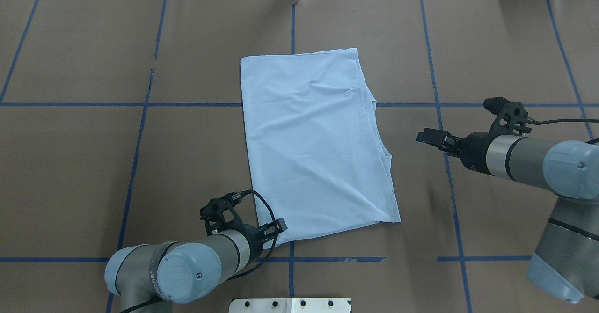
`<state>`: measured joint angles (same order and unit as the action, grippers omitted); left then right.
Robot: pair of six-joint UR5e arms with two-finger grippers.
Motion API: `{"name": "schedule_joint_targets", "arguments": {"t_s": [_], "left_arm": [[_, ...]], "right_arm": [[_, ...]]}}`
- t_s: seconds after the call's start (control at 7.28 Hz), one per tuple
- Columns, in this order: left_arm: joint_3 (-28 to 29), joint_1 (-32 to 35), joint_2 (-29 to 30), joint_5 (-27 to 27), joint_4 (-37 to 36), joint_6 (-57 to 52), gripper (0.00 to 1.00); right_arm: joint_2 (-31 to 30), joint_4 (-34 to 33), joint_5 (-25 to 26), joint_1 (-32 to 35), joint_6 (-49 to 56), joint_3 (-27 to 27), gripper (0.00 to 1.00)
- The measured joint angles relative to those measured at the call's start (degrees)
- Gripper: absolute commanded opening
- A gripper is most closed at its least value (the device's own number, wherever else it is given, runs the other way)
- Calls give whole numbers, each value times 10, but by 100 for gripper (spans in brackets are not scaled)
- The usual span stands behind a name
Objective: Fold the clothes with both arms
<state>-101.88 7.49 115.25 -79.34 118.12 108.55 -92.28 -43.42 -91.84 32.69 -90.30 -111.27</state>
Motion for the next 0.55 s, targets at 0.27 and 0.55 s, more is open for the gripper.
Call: {"name": "schedule_joint_targets", "arguments": {"t_s": [0.27, 0.55], "left_arm": [[1, 0, 1, 1, 0, 0, 0], [-1, 1, 1, 1, 1, -5, 0]], "right_arm": [[0, 0, 2, 0, 0, 0, 98], [0, 0, 2, -1, 0, 0, 97]]}}
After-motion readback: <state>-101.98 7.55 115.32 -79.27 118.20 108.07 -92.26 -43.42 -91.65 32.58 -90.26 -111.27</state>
